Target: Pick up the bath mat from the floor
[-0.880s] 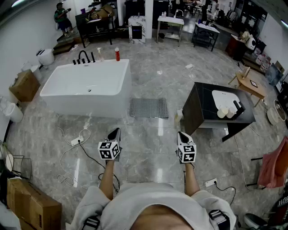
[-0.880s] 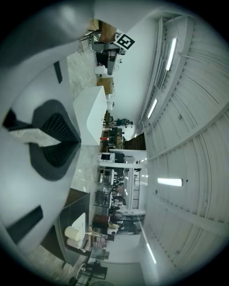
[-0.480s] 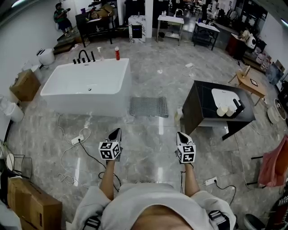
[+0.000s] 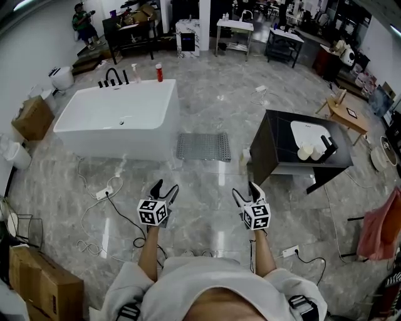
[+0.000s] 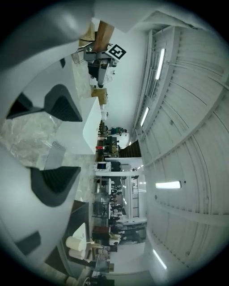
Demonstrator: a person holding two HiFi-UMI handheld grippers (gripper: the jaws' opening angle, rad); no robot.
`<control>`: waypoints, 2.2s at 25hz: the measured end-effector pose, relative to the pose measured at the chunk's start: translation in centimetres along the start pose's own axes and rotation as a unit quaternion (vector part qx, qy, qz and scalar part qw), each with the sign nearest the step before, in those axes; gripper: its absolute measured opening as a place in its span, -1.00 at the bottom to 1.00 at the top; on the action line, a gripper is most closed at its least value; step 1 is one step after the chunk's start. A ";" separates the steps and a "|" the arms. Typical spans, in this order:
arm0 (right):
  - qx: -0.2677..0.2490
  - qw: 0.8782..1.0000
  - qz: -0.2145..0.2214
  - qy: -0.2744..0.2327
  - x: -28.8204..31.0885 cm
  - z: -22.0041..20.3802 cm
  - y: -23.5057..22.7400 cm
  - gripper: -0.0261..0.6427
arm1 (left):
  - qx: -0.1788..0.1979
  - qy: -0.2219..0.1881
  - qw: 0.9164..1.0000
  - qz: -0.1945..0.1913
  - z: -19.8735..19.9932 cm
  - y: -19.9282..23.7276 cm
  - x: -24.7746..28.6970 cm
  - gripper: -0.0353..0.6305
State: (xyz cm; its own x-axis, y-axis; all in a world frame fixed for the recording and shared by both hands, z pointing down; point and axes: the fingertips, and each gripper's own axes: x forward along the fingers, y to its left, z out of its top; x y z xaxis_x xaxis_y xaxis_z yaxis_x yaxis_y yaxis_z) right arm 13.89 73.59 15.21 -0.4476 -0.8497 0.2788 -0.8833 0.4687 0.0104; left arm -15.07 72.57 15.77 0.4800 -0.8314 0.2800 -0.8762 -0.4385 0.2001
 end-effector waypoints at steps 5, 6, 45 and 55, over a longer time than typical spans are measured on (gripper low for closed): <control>0.000 1.000 0.003 -0.002 -0.3 -0.2 -0.6 -0.04 | 0.000 -0.003 1.000 0.006 -0.4 -0.9 0.2 0.00; -0.002 1.000 0.004 0.000 -0.1 -0.3 -0.6 -0.04 | 0.000 -0.003 1.000 0.008 -0.5 -0.8 0.3 0.00; 0.016 0.997 -0.058 0.038 32.7 6.6 -14.0 -0.05 | 0.011 0.025 0.999 -0.043 10.0 21.2 32.1 0.00; 0.026 0.996 -0.069 0.050 37.2 6.1 -18.1 -0.05 | 0.015 0.031 0.999 -0.041 11.2 23.2 38.3 0.00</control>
State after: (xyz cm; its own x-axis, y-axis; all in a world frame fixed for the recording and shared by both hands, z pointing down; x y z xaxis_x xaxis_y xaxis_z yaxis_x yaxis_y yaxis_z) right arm 12.34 32.03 19.59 -0.3074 -0.8760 0.3716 -0.9428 0.3333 0.0057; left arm -17.54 26.73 20.62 0.5515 -0.7697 0.3217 -0.8341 -0.5155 0.1966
